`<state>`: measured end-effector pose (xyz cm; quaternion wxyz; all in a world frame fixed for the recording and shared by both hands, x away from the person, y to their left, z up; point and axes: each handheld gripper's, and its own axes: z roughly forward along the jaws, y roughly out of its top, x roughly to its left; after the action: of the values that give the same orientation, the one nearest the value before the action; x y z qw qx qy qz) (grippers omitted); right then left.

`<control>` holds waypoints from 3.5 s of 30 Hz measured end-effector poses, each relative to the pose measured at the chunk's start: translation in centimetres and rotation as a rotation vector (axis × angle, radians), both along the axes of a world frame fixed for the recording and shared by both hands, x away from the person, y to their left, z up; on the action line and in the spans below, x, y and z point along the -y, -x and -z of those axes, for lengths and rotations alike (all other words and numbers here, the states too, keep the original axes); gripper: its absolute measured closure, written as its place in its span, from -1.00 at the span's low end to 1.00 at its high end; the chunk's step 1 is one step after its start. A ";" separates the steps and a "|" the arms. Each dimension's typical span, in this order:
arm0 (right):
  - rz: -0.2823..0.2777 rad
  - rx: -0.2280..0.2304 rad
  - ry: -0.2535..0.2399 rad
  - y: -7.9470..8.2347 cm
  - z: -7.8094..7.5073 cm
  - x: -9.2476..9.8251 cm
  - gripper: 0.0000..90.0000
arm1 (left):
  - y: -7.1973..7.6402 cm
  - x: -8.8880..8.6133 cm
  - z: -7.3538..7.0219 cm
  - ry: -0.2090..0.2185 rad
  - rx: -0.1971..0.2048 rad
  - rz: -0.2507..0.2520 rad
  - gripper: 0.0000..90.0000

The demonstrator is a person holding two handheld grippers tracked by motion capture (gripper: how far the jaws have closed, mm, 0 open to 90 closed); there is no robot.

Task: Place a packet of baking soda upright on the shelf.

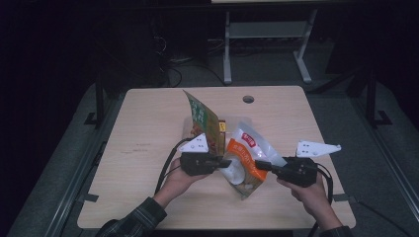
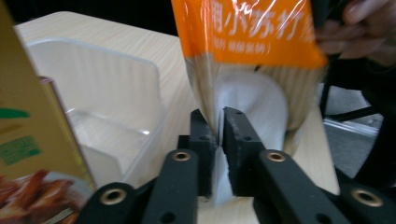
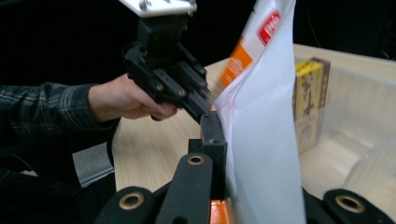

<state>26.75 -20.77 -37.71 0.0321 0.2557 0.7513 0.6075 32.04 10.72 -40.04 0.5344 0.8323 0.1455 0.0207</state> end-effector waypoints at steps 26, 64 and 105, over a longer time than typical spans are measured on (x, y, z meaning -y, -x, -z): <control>-0.020 0.112 0.030 -5.3 -6.3 -0.5 1.00 | 2.3 -7.5 1.4 -0.170 -0.001 -0.134 -0.21; -0.039 -0.005 0.221 -14.7 -2.3 -2.1 1.00 | 4.9 -13.6 3.8 -0.280 -0.091 -0.320 -0.50; 0.128 -0.040 0.355 -11.4 -1.9 -1.5 -0.37 | 3.8 -12.3 4.1 -0.315 -0.084 -0.242 -0.56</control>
<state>38.19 -19.32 -35.78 0.1002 0.3054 0.8295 0.4568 28.25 23.00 -44.11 0.3845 0.8823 0.2618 0.0726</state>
